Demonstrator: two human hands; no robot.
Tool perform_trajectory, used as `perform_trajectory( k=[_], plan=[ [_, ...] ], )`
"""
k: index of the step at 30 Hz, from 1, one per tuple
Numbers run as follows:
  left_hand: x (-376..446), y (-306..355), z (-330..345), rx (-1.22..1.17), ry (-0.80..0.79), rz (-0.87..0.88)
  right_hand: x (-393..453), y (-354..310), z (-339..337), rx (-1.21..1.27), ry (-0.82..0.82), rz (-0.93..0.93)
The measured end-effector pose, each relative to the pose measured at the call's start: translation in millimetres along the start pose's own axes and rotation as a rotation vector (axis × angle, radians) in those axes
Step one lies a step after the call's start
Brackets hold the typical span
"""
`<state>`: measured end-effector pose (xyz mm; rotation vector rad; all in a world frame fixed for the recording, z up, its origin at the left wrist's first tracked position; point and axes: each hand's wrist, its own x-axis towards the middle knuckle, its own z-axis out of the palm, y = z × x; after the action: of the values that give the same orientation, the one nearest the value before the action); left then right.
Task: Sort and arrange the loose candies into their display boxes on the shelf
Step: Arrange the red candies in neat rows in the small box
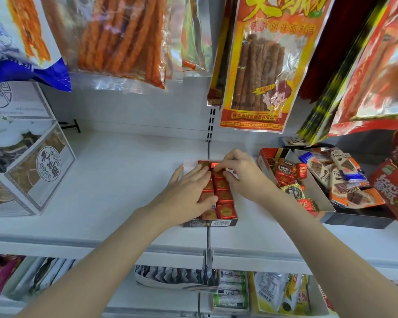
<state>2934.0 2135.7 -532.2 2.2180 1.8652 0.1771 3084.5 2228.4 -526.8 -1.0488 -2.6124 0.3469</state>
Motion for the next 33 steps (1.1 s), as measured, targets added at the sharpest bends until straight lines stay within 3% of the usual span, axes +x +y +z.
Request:
perform_trajectory(
  k=[6,16,22,27,33],
  plan=[
    [1.2,0.0,-0.5,-0.02,-0.02,0.03,8.3,-5.1,-12.5,0.144,0.179,0.061],
    [8.2,1.2,6.4,0.004,-0.007,0.021,21.3,2.1,-8.7,0.115,0.105,0.063],
    [6.8,1.5,7.6,0.015,0.013,0.041,24.0,2.1,-4.1,-0.038,0.039,-0.025],
    [7.5,1.4,8.6,0.006,0.033,0.038,22.5,3.7,-6.9,0.009,0.038,-0.02],
    [6.0,-3.5,4.4,-0.13,0.058,0.052,14.8,5.5,-9.5,0.004,0.016,-0.035]
  ],
)
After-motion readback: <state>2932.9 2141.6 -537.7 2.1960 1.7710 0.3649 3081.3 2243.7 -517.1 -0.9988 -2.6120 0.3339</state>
